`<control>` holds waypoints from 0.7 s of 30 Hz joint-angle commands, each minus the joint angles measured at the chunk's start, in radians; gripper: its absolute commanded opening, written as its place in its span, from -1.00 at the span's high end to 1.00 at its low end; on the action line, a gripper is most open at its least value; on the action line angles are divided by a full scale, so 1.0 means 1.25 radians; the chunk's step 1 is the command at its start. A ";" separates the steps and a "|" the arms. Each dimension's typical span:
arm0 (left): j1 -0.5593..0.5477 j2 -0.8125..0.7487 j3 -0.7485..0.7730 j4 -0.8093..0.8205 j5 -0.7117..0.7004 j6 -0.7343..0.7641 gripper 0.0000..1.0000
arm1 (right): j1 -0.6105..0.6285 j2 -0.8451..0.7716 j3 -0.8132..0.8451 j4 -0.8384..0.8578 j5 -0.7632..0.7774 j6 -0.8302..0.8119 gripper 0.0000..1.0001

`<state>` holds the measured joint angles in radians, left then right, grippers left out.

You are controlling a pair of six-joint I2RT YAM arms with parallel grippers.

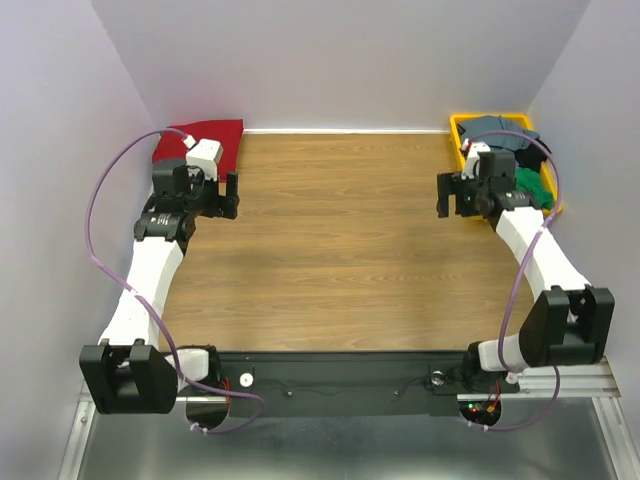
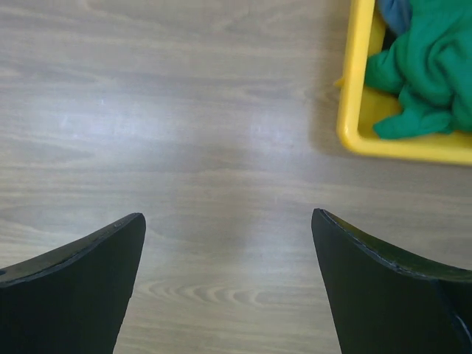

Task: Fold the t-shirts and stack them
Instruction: Grab the tshirt from the pile

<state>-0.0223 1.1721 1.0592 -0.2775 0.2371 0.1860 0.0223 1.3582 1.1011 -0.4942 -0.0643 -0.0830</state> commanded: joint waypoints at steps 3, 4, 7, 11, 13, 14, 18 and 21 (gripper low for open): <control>-0.001 -0.037 0.025 0.045 0.000 -0.006 -0.97 | -0.062 0.124 0.192 -0.050 0.015 -0.033 -1.00; -0.001 -0.038 0.028 0.054 -0.013 -0.017 -0.97 | -0.069 0.144 0.211 -0.050 0.018 -0.038 -1.00; -0.001 -0.042 0.036 0.070 -0.014 -0.022 -0.97 | -0.106 0.210 0.294 -0.061 0.044 -0.066 -1.00; -0.001 -0.047 0.033 0.083 0.014 -0.027 -0.97 | -0.172 0.323 0.405 -0.080 0.094 -0.099 -1.00; -0.002 -0.049 0.029 0.083 0.025 -0.033 -0.97 | -0.198 0.380 0.448 -0.080 0.122 -0.121 -1.00; -0.002 -0.049 0.028 0.082 0.025 -0.035 -0.97 | -0.207 0.398 0.463 -0.080 0.130 -0.121 -1.00; -0.002 -0.043 0.025 0.080 0.029 -0.038 -0.97 | -0.247 0.502 0.535 -0.078 0.147 -0.136 -1.00; -0.002 -0.034 0.039 0.060 0.032 -0.033 -0.97 | -0.260 0.576 0.579 -0.078 0.147 -0.137 -1.00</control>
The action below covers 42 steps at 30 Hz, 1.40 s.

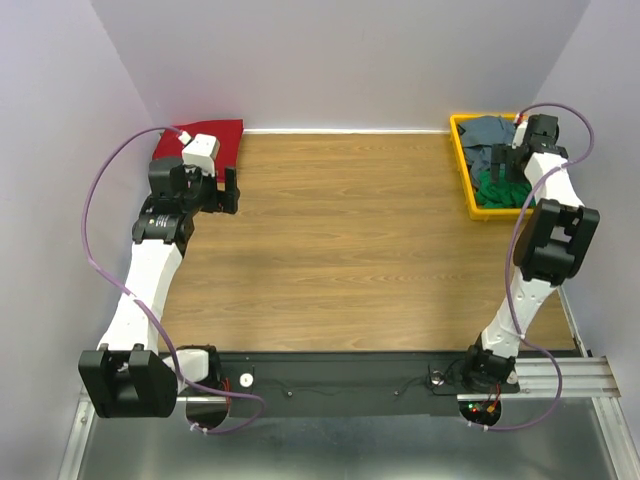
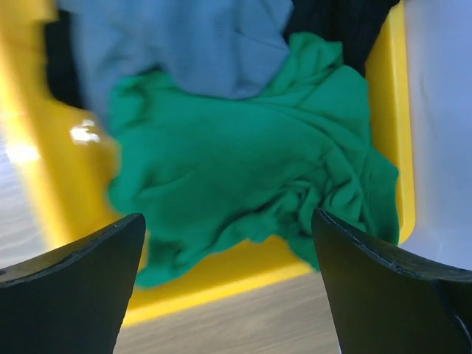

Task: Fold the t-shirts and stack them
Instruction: Grab the tshirt from the pile, then move the tshirt to the center of the board

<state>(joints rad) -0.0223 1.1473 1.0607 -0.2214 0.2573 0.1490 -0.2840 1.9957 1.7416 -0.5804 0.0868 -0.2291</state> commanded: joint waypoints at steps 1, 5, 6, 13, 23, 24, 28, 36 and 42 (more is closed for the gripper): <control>-0.002 -0.007 0.039 0.010 0.015 -0.005 -0.97 | -0.016 0.082 0.076 -0.009 0.024 -0.017 -1.00; -0.003 0.009 0.047 0.003 0.007 -0.009 -0.97 | -0.016 0.151 0.090 -0.011 0.006 -0.013 -1.00; -0.003 0.011 0.051 0.000 0.004 -0.011 -0.97 | -0.016 0.159 0.089 -0.011 0.004 -0.009 -1.00; -0.003 0.016 0.063 -0.003 0.014 -0.015 -0.97 | -0.023 0.094 0.033 -0.015 -0.019 -0.002 0.18; -0.003 0.028 0.112 -0.007 0.029 -0.022 -0.96 | -0.023 -0.161 0.078 -0.120 -0.163 -0.039 0.99; -0.003 0.031 0.120 -0.007 0.031 -0.023 -0.95 | -0.023 -0.167 0.091 -0.133 -0.187 -0.049 0.99; -0.003 0.030 0.132 0.009 0.038 -0.041 -0.90 | -0.010 -0.175 0.181 -0.214 -0.351 -0.087 0.99; -0.003 -0.017 0.136 0.046 0.149 -0.015 -0.97 | 0.284 -0.215 0.162 -0.333 -0.450 -0.262 0.97; -0.002 -0.012 0.108 0.047 0.215 -0.026 -0.97 | 0.580 -0.163 0.006 -0.332 -0.368 -0.294 -0.99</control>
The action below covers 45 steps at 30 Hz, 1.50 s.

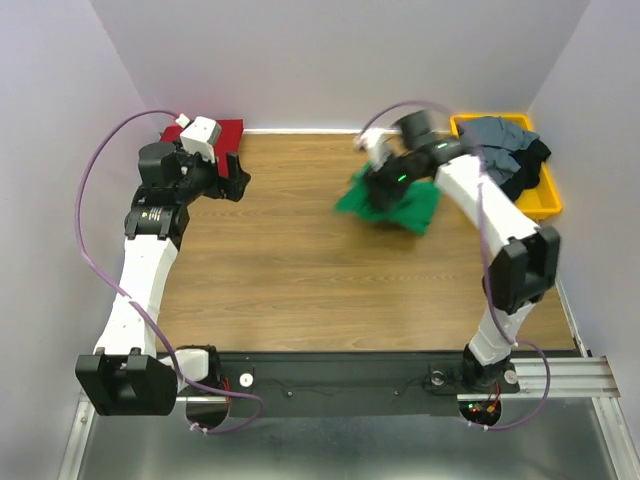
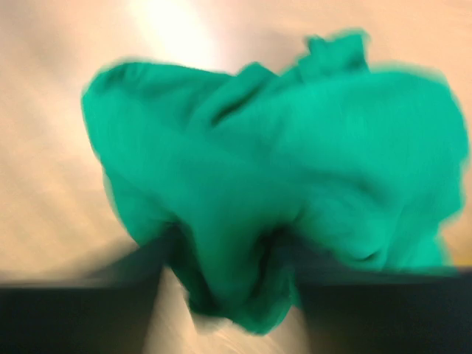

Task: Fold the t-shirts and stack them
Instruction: Move the tshirt to the center of the board, then flatten the tshirt out

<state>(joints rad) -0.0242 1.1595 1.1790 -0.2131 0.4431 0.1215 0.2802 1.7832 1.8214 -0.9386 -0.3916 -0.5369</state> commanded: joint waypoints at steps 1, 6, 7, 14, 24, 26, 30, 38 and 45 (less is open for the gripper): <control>0.000 -0.018 0.007 0.043 0.079 -0.006 -0.97 | 0.178 0.009 -0.082 -0.021 0.016 -0.016 -1.00; -0.001 -0.008 -0.042 0.043 0.138 0.029 -0.97 | 0.165 -0.026 -0.106 0.016 -0.035 0.075 -1.00; -0.003 -0.006 -0.052 0.042 0.167 0.056 -0.97 | 0.148 -0.038 -0.146 0.043 -0.032 0.085 -1.00; -0.154 0.022 -0.147 0.020 0.138 0.231 -0.71 | 0.028 -0.055 -0.318 0.151 -0.049 0.191 -0.82; -0.422 0.167 -0.196 0.060 -0.091 0.310 -0.44 | 0.010 0.149 -0.232 0.287 -0.076 0.340 -0.43; -0.448 0.214 -0.179 0.081 -0.133 0.303 -0.55 | 0.013 0.203 -0.198 0.307 -0.104 0.378 -0.43; -0.456 0.285 -0.147 0.105 -0.170 0.282 -0.62 | 0.015 0.261 -0.167 0.347 -0.110 0.426 -0.44; -0.465 0.408 -0.098 0.055 -0.194 0.281 0.29 | 0.031 0.356 -0.143 0.352 -0.127 0.469 -0.04; -0.323 0.302 -0.101 -0.015 -0.093 0.275 1.00 | 0.027 0.297 -0.235 0.350 -0.136 0.449 0.99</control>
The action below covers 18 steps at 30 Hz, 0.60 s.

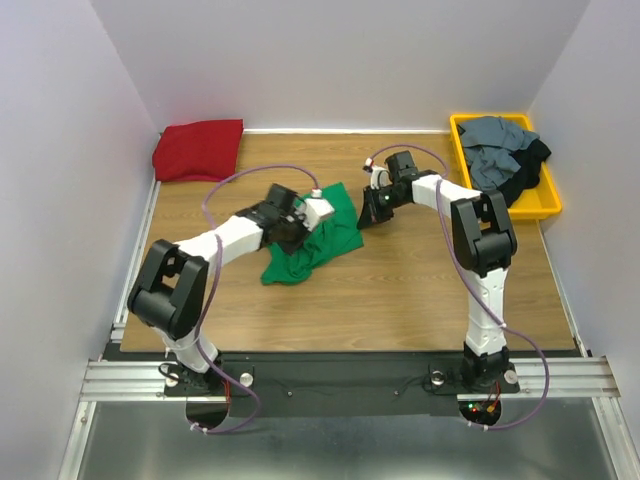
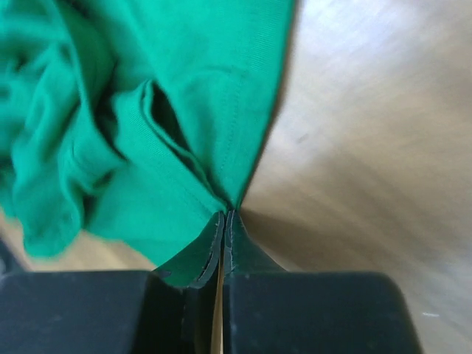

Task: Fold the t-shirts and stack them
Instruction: Flatten the tshirt out

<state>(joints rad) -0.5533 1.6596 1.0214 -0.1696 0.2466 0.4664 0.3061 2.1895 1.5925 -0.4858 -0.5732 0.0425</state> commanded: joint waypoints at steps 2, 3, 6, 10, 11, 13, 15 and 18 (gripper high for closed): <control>0.150 -0.161 0.020 -0.064 0.096 -0.001 1.00 | 0.002 -0.065 -0.100 -0.011 0.022 -0.022 0.99; 0.171 -0.181 0.016 -0.067 0.106 0.002 1.00 | -0.002 -0.082 -0.119 -0.010 0.027 -0.024 0.99; 0.245 -0.227 -0.008 -0.094 0.121 0.032 1.00 | -0.023 -0.161 -0.182 -0.013 0.034 -0.022 0.99; 0.310 -0.215 -0.043 -0.122 0.155 0.043 1.00 | -0.039 -0.302 -0.277 -0.015 0.072 -0.027 0.99; 0.332 -0.209 -0.048 -0.115 0.160 0.034 1.00 | -0.040 -0.324 -0.297 -0.016 0.085 -0.025 0.99; 0.353 -0.190 -0.051 -0.102 0.161 0.021 1.00 | -0.042 -0.368 -0.351 -0.019 0.129 -0.028 0.99; 0.391 -0.160 -0.048 -0.082 0.162 -0.005 1.00 | -0.052 -0.420 -0.384 -0.026 0.160 -0.049 0.99; 0.433 -0.102 -0.015 -0.103 0.194 -0.011 1.00 | -0.084 -0.453 -0.433 -0.046 0.221 -0.093 0.99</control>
<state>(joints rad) -0.0689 1.4891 0.9737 -0.2779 0.4324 0.4744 0.2363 1.6749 1.0946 -0.5140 -0.4221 -0.0002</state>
